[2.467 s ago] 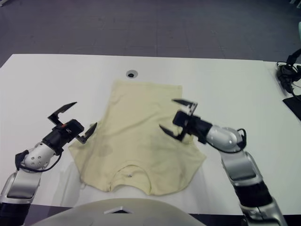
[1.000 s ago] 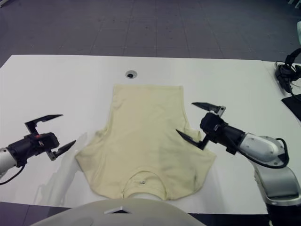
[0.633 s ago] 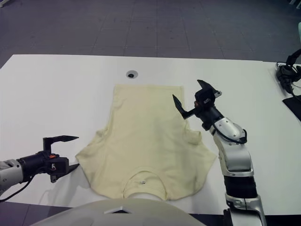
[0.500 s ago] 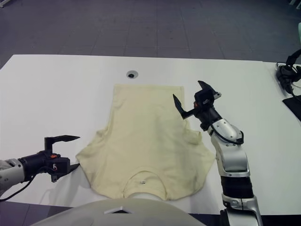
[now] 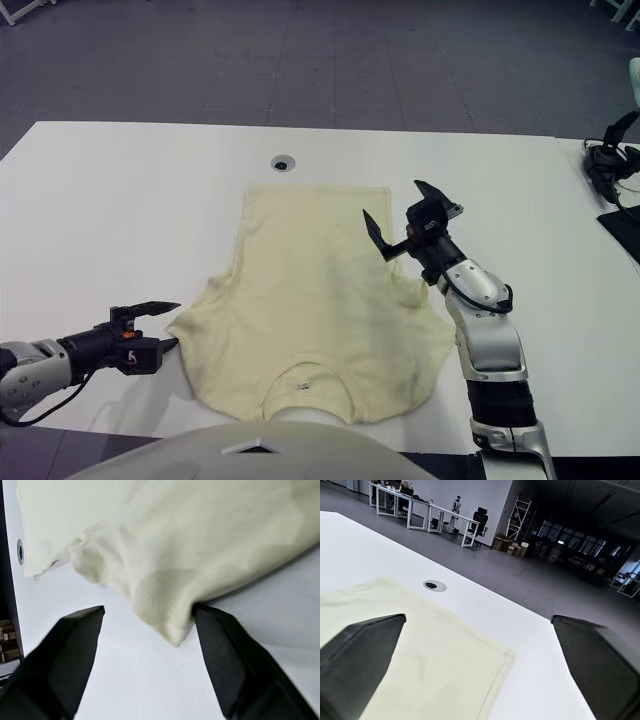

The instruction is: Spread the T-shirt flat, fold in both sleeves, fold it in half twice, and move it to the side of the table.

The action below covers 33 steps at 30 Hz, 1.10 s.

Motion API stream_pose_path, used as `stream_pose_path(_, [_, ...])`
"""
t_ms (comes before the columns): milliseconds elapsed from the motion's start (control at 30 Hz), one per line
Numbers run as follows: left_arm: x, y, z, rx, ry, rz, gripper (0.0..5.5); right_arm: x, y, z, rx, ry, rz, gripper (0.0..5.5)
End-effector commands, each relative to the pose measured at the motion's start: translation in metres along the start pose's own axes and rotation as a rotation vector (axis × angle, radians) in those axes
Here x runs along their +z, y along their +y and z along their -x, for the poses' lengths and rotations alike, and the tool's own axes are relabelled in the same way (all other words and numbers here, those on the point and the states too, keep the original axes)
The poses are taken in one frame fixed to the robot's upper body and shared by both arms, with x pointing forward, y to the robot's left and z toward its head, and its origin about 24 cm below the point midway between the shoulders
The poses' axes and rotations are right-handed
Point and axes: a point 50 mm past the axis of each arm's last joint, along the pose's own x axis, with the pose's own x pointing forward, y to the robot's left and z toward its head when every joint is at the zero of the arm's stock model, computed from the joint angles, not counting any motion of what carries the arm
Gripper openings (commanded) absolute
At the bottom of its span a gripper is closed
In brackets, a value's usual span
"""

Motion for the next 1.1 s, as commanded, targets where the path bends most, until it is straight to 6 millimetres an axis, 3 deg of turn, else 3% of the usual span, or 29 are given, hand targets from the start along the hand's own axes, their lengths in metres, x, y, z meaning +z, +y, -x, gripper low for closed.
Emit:
stream_pose_path(33, [-0.014,-0.025,0.000,-0.160,0.089,0.033,2.39,0.000,0.001,0.003,-0.002,0.002,-0.003,5.40])
stream_pose_path(433, [-0.009,-0.023,-0.007,-0.162,0.065,-0.005,0.08,0.002,0.006,0.005,0.004,-0.002,0.003,5.40])
stream_pose_path(700, [-0.004,-0.014,-0.009,-0.109,0.044,-0.049,0.03,0.004,0.008,0.005,0.005,-0.009,0.001,5.40])
stream_pose_path(1100, [0.034,0.035,0.007,-0.017,-0.021,-0.309,0.03,0.005,0.008,0.008,-0.031,-0.017,-0.005,5.40])
